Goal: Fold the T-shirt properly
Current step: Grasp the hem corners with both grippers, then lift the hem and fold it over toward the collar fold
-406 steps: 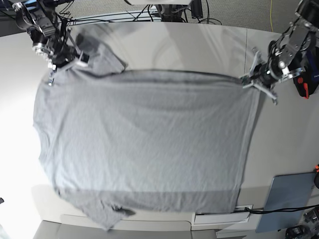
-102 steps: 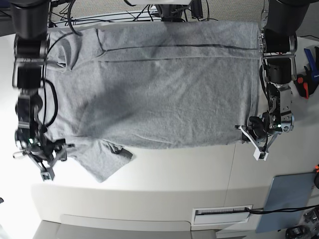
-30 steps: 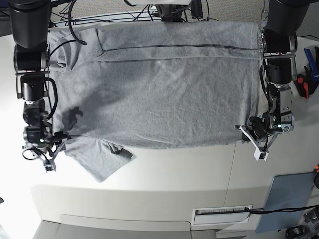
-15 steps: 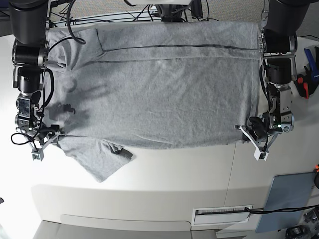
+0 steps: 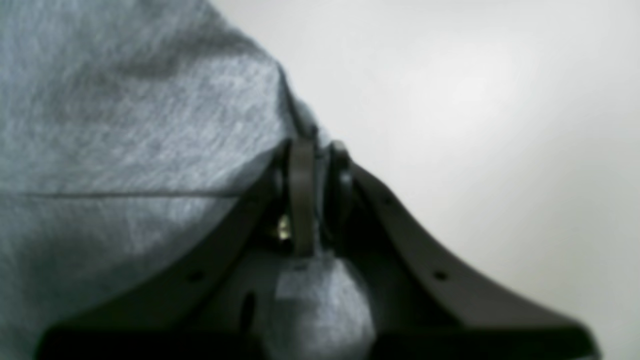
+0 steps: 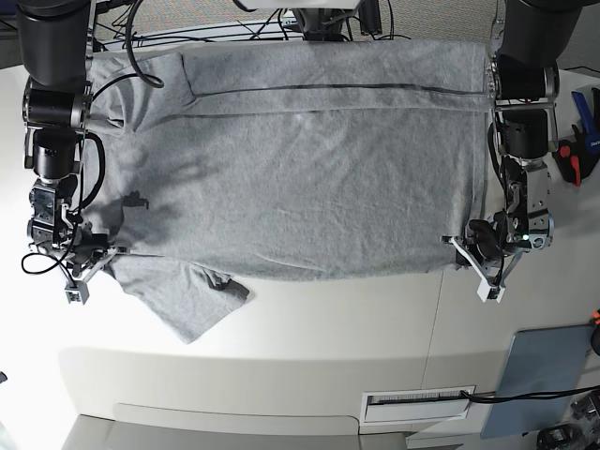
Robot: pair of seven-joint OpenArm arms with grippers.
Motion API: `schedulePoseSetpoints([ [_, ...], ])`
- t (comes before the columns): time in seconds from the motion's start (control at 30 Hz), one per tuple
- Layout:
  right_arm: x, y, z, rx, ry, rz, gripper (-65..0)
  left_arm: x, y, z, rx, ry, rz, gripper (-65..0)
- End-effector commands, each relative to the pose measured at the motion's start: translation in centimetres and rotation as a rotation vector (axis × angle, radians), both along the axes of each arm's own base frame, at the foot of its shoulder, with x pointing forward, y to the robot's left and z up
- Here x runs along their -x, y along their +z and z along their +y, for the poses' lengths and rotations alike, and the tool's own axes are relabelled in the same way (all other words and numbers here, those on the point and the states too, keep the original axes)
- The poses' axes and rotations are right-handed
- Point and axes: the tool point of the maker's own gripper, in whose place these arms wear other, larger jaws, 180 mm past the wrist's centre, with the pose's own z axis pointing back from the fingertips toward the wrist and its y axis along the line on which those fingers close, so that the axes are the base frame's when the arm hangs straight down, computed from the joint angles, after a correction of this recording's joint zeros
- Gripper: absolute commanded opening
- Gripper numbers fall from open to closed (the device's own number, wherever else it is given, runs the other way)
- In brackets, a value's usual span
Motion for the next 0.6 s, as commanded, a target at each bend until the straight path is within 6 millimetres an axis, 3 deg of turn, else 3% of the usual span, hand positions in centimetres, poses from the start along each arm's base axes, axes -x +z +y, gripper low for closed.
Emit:
schedulePoseSetpoints([
  [0.0,0.5,0.3,-1.6,0.068,-0.005,0.038,-64.9,-0.6,0.9,0.9,-0.028,0.003,-0.006,-65.0],
  [0.33,-0.9,4.1,-5.2,0.292,-0.12,-0.108,-65.0,-2.8,3.5,0.5,0.009,0.016,-0.165,-65.0],
  [0.57,-0.3,8.3,-4.8,0.427,-0.095,-0.249,-65.0,-4.0,7.0,-0.1,0.027,-0.003,-0.255,-65.0],
])
